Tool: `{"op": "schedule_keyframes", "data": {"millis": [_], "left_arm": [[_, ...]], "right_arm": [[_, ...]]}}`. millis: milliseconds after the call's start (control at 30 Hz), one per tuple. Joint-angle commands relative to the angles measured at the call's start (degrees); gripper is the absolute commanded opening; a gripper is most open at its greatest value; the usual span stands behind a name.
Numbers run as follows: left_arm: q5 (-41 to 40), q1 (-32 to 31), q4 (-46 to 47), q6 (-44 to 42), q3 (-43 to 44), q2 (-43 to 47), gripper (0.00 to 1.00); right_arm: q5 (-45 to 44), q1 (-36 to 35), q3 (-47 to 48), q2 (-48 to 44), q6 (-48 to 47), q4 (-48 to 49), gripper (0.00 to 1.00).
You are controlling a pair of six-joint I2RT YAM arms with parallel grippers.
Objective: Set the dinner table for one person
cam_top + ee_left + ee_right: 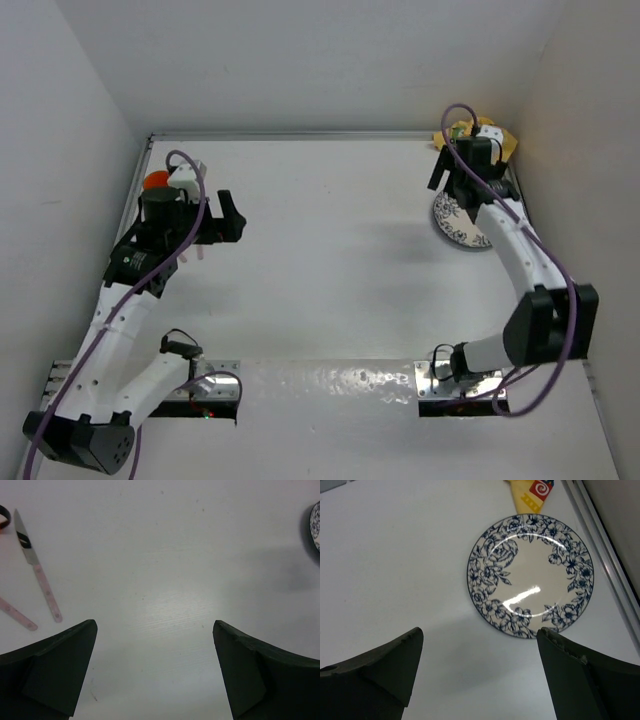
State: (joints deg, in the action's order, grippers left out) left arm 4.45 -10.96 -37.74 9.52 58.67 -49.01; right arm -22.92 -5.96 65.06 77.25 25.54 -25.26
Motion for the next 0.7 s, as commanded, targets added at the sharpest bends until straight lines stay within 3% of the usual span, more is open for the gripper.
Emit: {"op": "schedule_keyframes", "data": {"millis": [0, 333, 467, 667], "left_arm": [[4.9, -0.6, 6.8, 1.0, -4.4, -0.3, 1.00], [5.6, -0.6, 17.0, 2.0, -9.1, -7.6, 1.00], [6.7, -0.6, 22.0, 2.1, -9.8, -10.8, 1.00], [6.5, -0.6, 29.7, 3.1, -10.7, -15.8, 1.00]], "right_arm": [[-2.0, 1.3, 6.6, 8.8, 1.4, 9.6, 0.93], [0.1, 10.9, 27.1, 38.6, -2.5, 17.2, 0.89], [-0.8, 12.6, 32.8, 46.4, -10.3, 20.8, 0.89], [0.5, 15.6, 39.9, 55.6, -13.1, 20.9, 0.90]]}}
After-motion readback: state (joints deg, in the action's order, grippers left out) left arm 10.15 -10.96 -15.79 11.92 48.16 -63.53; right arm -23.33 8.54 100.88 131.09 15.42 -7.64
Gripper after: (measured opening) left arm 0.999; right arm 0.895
